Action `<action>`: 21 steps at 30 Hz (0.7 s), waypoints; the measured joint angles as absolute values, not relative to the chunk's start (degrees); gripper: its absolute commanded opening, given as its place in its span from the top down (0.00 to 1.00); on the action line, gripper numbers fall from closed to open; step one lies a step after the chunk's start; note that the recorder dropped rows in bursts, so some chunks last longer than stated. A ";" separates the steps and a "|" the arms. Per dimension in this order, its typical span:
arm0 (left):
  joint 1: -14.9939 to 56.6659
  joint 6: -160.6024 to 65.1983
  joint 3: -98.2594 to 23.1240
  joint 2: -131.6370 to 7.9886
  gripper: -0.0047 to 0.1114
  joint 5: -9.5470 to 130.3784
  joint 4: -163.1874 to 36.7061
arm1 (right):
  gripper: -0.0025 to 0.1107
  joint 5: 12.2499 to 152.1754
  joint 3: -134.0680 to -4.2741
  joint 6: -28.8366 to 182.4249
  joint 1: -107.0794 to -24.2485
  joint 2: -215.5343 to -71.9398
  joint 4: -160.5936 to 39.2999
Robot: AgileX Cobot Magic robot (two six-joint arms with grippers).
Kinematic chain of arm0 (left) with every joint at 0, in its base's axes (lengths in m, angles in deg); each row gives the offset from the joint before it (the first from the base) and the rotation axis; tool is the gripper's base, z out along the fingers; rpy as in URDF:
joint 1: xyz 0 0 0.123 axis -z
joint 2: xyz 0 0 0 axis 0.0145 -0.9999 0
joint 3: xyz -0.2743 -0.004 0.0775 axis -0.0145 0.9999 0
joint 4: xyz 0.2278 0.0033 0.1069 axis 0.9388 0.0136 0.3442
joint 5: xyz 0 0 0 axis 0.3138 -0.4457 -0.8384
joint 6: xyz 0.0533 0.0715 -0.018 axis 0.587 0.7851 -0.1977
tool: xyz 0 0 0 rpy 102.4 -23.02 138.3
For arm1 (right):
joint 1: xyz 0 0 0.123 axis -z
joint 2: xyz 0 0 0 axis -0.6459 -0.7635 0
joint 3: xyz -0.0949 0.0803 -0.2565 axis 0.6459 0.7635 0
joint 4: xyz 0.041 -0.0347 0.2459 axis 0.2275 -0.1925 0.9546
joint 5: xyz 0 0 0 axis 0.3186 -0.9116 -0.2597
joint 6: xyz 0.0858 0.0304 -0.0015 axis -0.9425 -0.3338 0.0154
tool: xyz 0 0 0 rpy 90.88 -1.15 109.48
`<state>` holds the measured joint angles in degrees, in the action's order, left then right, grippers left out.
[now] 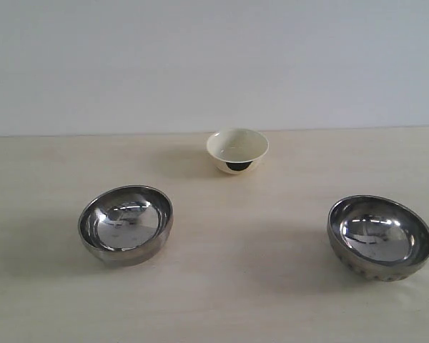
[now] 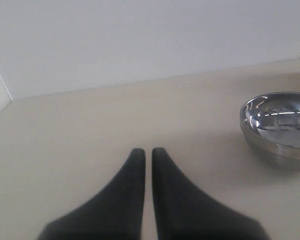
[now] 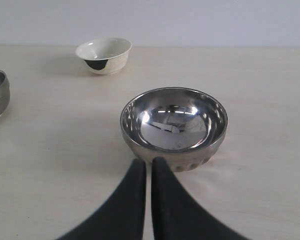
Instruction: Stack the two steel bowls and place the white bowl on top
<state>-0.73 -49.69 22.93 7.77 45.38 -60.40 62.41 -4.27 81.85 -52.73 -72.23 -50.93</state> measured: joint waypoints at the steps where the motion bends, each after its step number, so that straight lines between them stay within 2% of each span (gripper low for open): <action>1: -0.73 -49.69 22.93 7.77 0.93 45.38 -60.40 | 0.98 62.41 -4.27 81.85 -52.73 -72.23 -50.93; 11: -0.73 -49.69 22.93 7.77 0.93 45.38 -60.40 | 0.98 62.41 -4.27 81.52 -52.73 -72.23 -50.20; 21: -0.73 -49.69 22.93 7.77 0.93 45.38 -60.40 | 0.98 62.52 -4.27 59.36 -52.73 -72.23 -30.37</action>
